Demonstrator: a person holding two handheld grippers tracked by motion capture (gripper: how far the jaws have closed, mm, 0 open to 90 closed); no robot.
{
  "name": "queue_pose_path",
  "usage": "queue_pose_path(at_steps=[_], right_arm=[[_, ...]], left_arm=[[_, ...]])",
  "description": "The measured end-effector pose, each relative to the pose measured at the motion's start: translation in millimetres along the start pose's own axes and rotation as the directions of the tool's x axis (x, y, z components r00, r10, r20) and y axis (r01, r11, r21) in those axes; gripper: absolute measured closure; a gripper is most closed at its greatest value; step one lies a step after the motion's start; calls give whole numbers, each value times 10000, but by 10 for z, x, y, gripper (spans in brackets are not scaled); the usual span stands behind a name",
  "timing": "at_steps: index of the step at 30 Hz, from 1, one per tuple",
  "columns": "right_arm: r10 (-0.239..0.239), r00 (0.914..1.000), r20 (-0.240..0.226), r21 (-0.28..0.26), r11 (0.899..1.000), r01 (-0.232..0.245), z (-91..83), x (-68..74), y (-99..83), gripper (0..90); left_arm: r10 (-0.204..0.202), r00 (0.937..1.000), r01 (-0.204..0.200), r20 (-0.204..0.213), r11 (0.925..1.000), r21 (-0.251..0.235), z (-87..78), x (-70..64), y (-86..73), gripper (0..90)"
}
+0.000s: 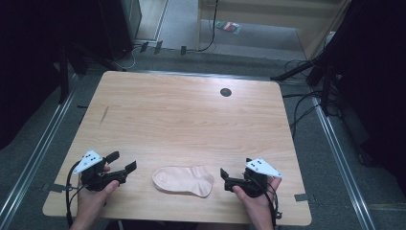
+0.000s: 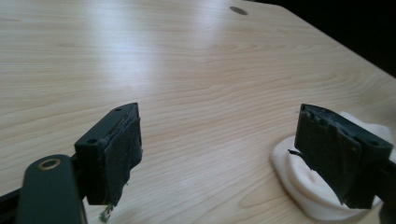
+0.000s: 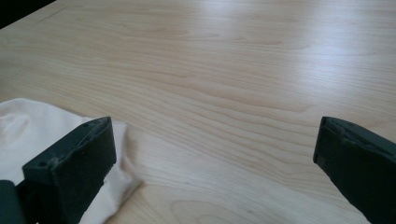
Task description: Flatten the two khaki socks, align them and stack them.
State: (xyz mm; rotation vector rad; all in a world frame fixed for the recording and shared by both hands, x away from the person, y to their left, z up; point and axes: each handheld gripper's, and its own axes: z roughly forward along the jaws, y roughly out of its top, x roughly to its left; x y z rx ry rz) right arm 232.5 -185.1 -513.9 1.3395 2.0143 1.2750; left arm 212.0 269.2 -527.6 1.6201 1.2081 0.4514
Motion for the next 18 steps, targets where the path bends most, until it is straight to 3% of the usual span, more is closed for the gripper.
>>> queue_pose_path(at_steps=[2, 6, 10, 13, 18], right_arm=[[163, 9998, 113, -55, 9999, -163, -31, -92, -3, 0], [372, 9988, 305, -199, 9991, -366, -95, -282, -12, 0], [492, 9967, 640, -234, 9986, -478, -136, -403, -22, 31], [493, 9939, 985, -315, 9984, -464, -173, -523, -40, 52], [764, 9890, 1264, -304, 9969, -731, -209, -671, -68, 63]], left_arm=[[-29, 10000, 29, -69, 10000, -11, -30, 71, 3, 114], [37, 9978, -40, -655, 10000, -44, -75, 178, -8, 114], [-235, 9963, 223, -824, 9996, -153, -120, 294, -19, 114], [-490, 9929, 464, -1087, 9986, -260, -171, 394, -30, 114], [-381, 9850, 370, -1684, 9993, -97, -227, 512, -56, 115]])
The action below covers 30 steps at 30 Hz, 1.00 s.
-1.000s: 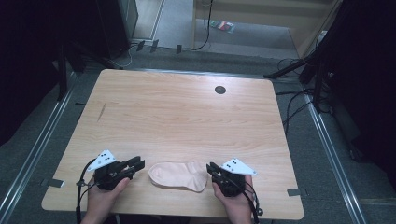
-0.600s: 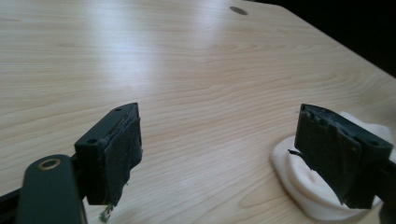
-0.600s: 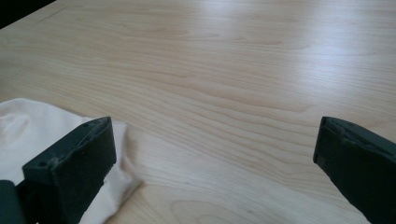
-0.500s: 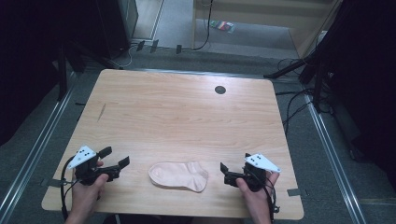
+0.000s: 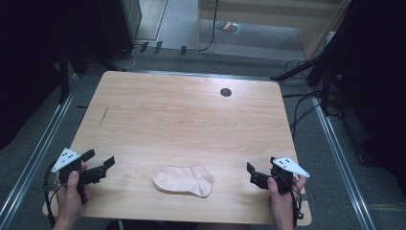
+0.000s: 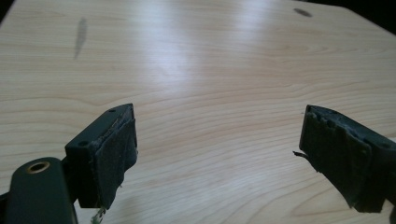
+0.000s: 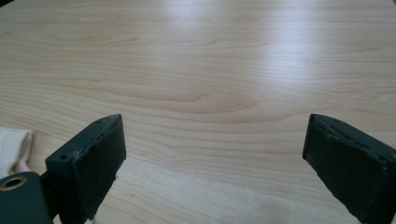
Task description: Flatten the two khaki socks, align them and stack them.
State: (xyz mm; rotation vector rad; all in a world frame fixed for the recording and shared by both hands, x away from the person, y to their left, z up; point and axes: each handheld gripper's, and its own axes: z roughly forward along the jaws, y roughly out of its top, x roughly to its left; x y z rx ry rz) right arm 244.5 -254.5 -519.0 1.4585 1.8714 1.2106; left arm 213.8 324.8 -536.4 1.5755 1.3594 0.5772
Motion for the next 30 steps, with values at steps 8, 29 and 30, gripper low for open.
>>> queue_pose_path(at_steps=[8, 29, 30], right_arm=[[118, 9989, 449, 82, 9999, -121, -36, -235, -43, 68], [169, 9941, 1074, -100, 9998, -159, -121, -642, -197, 94], [218, 9941, 1067, -153, 9997, -203, -119, -652, -199, 96]], left_arm=[[-22, 9997, 27, -237, 9998, 208, -30, 170, -37, 123], [-340, 9956, 342, -871, 9994, 12, -105, 517, -53, 133], [-377, 9957, 381, -847, 9993, 31, -92, 526, -54, 133]])
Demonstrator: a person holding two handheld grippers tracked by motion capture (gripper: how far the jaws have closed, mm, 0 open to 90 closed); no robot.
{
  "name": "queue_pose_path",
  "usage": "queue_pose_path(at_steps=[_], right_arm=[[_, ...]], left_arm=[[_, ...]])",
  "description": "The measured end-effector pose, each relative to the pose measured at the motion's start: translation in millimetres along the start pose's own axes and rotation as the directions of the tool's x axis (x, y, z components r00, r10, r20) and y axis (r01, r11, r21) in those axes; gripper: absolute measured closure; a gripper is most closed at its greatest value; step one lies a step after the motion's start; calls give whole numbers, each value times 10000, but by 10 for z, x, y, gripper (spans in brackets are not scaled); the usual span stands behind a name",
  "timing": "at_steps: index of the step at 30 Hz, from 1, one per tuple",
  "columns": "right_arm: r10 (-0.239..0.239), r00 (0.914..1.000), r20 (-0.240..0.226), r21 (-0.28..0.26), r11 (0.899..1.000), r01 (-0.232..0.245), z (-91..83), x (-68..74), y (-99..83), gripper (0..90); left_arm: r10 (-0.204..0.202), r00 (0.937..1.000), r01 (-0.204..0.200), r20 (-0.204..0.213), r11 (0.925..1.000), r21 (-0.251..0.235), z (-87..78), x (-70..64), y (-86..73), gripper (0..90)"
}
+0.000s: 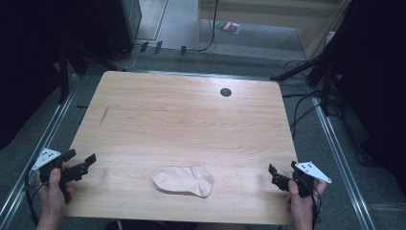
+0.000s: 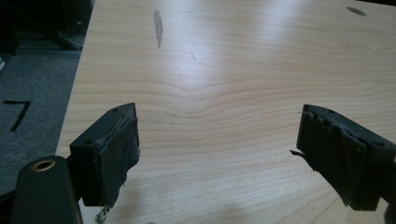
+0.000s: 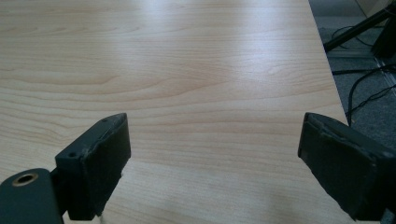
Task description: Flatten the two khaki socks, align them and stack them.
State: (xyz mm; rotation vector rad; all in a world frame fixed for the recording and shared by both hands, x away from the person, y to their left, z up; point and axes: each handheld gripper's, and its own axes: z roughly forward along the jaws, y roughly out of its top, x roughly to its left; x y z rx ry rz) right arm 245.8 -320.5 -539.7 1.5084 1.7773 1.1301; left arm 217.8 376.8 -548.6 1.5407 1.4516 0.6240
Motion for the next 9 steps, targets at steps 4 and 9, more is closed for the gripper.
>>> queue_pose_path(at_steps=[4, 9], right_arm=[[60, 10000, -1, 91, 9999, -60, 9, -15, -11, 99], [165, 9999, -9, 218, 9996, -165, 33, -8, -3, 95]], left_arm=[[-50, 10000, 50, 1, 10000, 2, 27, -7, -1, 133], [92, 10000, -92, -31, 9998, 167, 62, -26, -1, 134]])
